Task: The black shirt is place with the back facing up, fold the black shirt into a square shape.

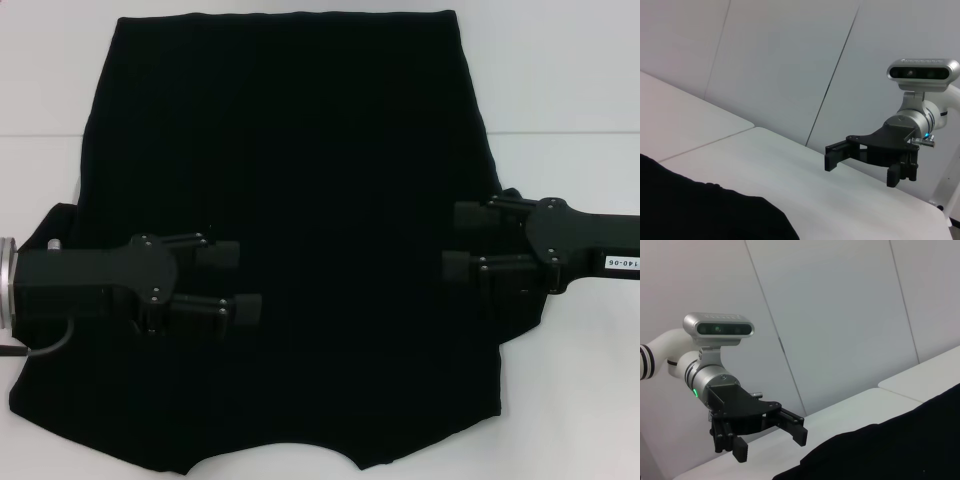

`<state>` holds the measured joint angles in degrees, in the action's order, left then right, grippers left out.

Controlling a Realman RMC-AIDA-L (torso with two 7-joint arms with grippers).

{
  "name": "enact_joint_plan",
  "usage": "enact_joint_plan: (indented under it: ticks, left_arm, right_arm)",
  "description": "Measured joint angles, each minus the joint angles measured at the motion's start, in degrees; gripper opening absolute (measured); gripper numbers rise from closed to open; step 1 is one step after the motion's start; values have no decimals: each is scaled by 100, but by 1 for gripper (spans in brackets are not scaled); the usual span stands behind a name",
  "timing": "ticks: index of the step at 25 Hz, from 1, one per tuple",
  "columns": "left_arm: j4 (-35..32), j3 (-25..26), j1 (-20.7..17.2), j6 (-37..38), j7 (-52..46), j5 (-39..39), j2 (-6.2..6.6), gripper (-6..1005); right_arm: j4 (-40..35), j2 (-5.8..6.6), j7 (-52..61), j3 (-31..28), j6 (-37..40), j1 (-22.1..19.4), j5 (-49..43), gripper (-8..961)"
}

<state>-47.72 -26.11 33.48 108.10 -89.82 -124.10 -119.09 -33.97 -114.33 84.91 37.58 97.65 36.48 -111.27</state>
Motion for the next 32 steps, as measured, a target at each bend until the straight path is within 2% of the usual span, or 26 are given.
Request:
enact_joint_plan:
  ticks: [15,17,21,27,32]
  left_arm:
    - [-12,38,2,-68,-79,0,0,934]
    - [-18,129,5,-247,-241,-20,9,934]
    - [-60,470,-27,-1060,-849,-163,69,934]
    - [-178,1172,-45,-2138,-1629,-900,171,934]
    - [-475,1297,-54,-2380,-2127,-1590,208,935]
  right_arm:
    - [-7,-52,-1,1,-42,10,4,944]
    - [-1,-67,-1,-3,-73,18,16,944]
    - [-6,-107,29,-7,-102,49,26,944]
    - [9,-178,37,-30,-224,150,35,945]
    - [26,-270,40,-42,-465,251,38,945]
